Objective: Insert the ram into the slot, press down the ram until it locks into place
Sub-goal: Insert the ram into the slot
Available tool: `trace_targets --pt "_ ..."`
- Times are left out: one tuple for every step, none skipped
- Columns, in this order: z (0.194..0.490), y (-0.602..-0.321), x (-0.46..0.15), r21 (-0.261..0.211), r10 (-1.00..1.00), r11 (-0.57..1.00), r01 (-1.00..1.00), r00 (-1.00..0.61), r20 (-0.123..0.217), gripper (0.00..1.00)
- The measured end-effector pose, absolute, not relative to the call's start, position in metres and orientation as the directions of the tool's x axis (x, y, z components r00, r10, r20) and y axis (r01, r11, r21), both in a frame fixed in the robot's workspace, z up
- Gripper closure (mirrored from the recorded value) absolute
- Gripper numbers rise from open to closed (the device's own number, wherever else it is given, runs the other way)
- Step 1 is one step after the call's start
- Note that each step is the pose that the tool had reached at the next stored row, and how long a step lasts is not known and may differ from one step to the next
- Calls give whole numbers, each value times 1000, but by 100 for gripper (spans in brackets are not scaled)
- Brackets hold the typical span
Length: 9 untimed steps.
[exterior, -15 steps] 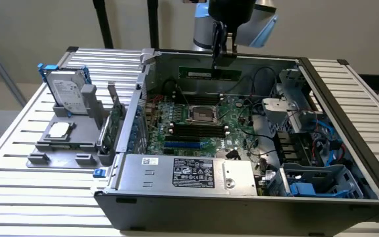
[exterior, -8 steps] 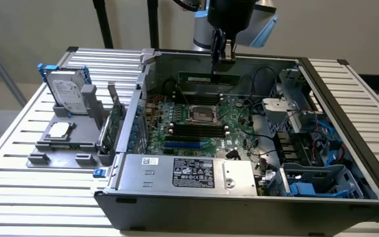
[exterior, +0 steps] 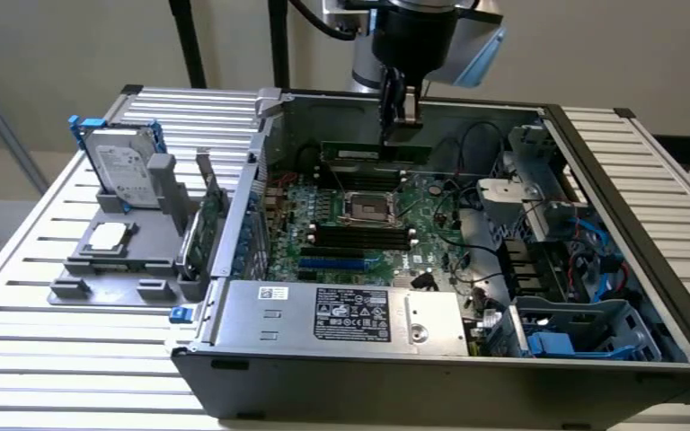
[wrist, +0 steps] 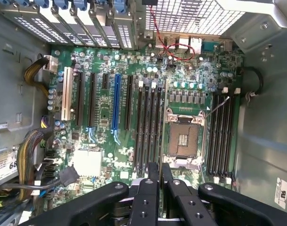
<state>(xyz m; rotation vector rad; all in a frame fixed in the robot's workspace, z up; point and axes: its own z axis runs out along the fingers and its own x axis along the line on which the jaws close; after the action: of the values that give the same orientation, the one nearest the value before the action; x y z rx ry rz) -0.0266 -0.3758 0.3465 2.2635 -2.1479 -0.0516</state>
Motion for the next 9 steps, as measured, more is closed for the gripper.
trace_targets --pt "345 -376 -27 38 -998 -57 -998 56 -10 86" --pt "343 -376 -28 38 -998 -62 -997 62 -9 86" --pt "341 -376 -28 38 -998 -67 -997 67 -10 86" --pt "339 -376 -28 38 -997 -72 -997 71 -10 86" --pt "337 -376 -29 38 -997 -76 -996 76 -10 86" --pt "336 -376 -30 38 -997 -80 -996 79 -10 86" --pt "334 -376 -30 38 -997 -83 -996 83 -10 86" --pt "332 -376 -31 38 -996 -86 -996 85 -10 86" --pt "330 -376 -32 38 -996 -88 -995 87 -10 86"
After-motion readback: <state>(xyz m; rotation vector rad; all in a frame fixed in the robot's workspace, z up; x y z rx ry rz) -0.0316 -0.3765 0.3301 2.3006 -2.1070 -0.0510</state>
